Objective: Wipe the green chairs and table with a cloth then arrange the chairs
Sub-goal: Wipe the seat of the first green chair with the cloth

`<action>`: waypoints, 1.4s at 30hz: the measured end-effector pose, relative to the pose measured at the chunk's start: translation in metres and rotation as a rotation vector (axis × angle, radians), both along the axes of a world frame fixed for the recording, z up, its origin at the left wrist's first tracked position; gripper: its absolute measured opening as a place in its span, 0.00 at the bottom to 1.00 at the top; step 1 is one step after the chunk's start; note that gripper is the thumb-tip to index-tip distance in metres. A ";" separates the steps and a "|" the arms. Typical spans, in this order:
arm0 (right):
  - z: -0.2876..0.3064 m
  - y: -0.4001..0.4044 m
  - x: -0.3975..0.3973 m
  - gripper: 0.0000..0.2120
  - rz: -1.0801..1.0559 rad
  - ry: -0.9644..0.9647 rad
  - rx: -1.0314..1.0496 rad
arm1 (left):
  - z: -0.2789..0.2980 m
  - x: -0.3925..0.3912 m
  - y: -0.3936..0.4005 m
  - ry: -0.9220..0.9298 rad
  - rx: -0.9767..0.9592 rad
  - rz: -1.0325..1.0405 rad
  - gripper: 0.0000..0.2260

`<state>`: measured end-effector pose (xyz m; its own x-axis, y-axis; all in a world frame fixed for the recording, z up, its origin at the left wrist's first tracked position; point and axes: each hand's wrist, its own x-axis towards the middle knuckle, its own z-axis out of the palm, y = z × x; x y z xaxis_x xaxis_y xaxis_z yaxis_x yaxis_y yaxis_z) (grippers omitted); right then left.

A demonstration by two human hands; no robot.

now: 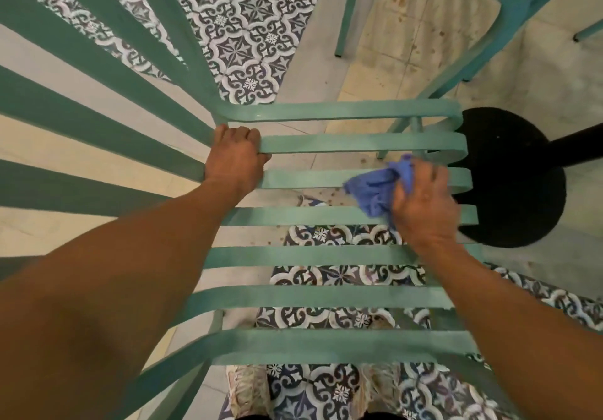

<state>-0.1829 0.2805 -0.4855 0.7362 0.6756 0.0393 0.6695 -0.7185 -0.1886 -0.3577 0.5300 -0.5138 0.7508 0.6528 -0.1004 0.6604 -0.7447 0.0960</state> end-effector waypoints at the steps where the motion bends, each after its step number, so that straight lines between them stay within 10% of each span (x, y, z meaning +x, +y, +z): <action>1: 0.008 -0.019 0.027 0.20 -0.151 0.004 -0.009 | 0.000 0.001 0.000 0.001 0.002 -0.002 0.14; 5: 0.023 -0.010 0.064 0.20 -0.375 0.015 -0.018 | -0.001 0.000 -0.001 0.004 0.020 -0.004 0.14; 14: -0.011 0.204 -0.071 0.16 0.463 0.126 0.064 | -0.001 -0.002 0.003 0.062 0.000 -0.018 0.13; 24: 0.013 0.053 0.094 0.15 -0.122 0.007 -0.059 | -0.001 0.002 0.003 0.049 -0.025 0.022 0.17; 29: 0.001 0.048 -0.003 0.20 0.002 0.043 -0.027 | 0.012 0.007 0.004 0.142 -0.086 0.031 0.13; 35: 0.016 0.110 -0.225 0.19 0.211 0.528 -0.026 | 0.034 0.018 0.016 0.365 -0.196 -0.003 0.18; 42: 0.013 0.022 -0.126 0.22 0.119 0.298 -0.118 | 0.025 0.002 -0.001 0.301 -0.160 0.024 0.19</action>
<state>-0.3084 0.3028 -0.4722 0.6191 0.7447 -0.2492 0.6780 -0.6670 -0.3089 -0.3561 0.5295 -0.4883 0.6566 0.6281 -0.4176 0.6941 -0.7198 0.0086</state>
